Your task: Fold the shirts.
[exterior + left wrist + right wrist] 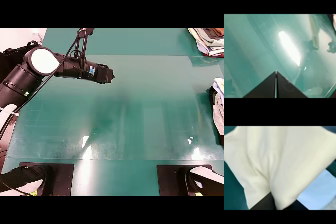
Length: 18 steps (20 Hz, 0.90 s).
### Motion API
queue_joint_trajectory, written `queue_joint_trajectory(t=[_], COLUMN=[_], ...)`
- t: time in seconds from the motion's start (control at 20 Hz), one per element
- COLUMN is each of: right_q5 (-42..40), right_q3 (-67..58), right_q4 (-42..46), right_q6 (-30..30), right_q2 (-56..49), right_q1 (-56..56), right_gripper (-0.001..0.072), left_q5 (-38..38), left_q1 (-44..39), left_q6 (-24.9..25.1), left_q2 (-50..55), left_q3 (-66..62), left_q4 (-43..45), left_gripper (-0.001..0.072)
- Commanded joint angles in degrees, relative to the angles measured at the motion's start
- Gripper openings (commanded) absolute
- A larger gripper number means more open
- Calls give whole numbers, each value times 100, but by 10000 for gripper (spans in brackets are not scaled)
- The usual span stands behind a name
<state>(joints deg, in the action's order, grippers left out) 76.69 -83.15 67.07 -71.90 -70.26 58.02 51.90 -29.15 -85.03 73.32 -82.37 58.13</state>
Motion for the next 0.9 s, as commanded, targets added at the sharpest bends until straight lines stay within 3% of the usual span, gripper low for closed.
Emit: queue_joint_trajectory(t=[0.0,0.05,0.2,0.25,0.35,0.55,0.7,0.85], right_q5=[98,85,20,-17,-87,-684,-859,-1010], right_q3=[874,1036,1263,1231,997,238,-90,-22], right_q4=[608,719,1139,1202,1058,-560,-1779,-2048], right_q6=[-2,-2,0,-2,-4,-7,-4,-4], right_q2=[354,398,415,398,378,378,380,378], right_q1=[476,549,627,625,573,-146,-1375,-3080], right_gripper=[18,59,475,558,563,562,560,554], left_q5=[136,166,173,168,173,157,151,168], left_q1=[-4,-4,-4,-4,-4,-4,-4,-4], left_q6=[48,133,151,151,151,151,149,149], left_q2=[2,2,0,2,0,2,0,0], left_q3=[0,0,0,0,0,0,0,0], left_q4=[0,0,0,0,0,-2,13,39], left_gripper=[24,24,24,25,25,25,25,25])
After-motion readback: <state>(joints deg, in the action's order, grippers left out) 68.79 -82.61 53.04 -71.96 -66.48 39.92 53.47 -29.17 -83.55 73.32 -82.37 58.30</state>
